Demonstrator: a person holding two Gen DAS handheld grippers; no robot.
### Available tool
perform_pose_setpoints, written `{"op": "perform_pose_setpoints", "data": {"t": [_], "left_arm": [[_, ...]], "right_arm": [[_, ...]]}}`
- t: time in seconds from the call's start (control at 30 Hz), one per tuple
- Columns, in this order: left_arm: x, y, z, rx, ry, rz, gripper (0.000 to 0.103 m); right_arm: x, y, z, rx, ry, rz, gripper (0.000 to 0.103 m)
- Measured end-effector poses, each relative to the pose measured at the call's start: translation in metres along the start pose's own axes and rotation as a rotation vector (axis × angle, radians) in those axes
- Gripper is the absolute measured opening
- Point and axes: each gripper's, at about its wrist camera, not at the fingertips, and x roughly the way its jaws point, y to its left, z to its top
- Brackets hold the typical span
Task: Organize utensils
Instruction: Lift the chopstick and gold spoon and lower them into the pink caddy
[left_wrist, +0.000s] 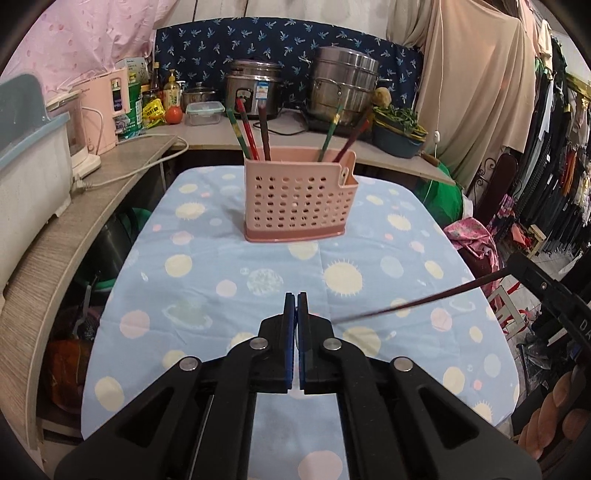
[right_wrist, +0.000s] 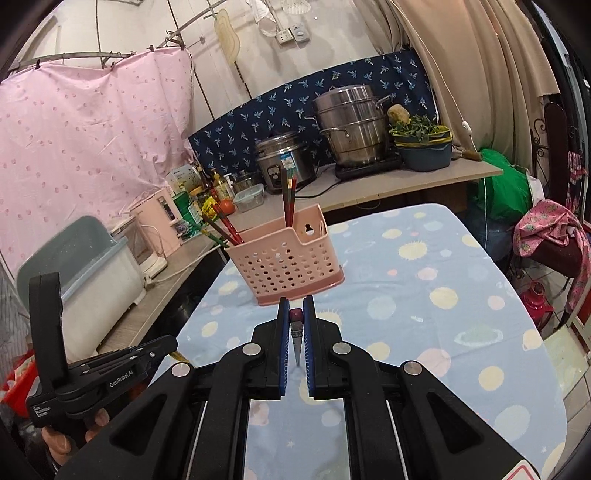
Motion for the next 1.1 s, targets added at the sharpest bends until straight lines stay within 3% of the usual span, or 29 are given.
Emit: {"op": "perform_pose_setpoints", "data": {"t": [0.33, 0.8, 1.1], "left_arm": [[-0.009, 0.011, 0.056, -0.014, -0.073, 0.02, 0.001], [0.003, 0.011, 0.17, -0.01, -0.214, 0.044, 0.001], [0.048, 0.008, 0.209, 0.018, -0.199, 0.092, 0.001]], "right_arm": [[0.02, 0.009, 0.048, -0.006, -0.049, 0.044, 0.007], [0.063, 0.031, 0.158, 0.021, -0.237, 0.068, 0.007], [0.106, 0.037, 0.196, 0.037, -0.296, 0.042, 0.007]]}}
